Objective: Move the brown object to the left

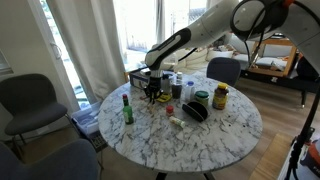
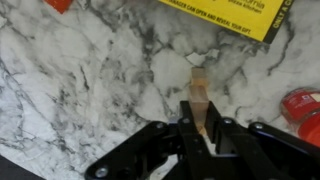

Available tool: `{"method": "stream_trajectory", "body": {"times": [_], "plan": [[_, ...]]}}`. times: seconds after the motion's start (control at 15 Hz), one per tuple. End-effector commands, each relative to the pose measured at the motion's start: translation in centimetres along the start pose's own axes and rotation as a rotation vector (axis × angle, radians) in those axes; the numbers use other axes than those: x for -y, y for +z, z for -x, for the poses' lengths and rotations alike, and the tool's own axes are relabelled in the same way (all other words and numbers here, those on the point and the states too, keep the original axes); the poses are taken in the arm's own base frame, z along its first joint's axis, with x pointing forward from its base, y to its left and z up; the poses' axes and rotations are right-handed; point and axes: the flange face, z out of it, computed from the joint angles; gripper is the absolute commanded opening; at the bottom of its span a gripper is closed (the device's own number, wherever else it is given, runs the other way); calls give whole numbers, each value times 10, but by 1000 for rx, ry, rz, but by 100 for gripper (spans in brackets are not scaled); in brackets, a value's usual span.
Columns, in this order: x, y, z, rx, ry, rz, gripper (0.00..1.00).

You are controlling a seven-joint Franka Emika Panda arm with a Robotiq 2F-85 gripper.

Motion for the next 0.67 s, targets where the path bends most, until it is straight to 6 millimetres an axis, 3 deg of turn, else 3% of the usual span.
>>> {"method": "stream_trajectory", "body": {"times": [0.0, 0.6], "plan": [[5, 2, 7, -7, -26, -8, 4], [7, 0, 7, 7, -13, -12, 4]]}}
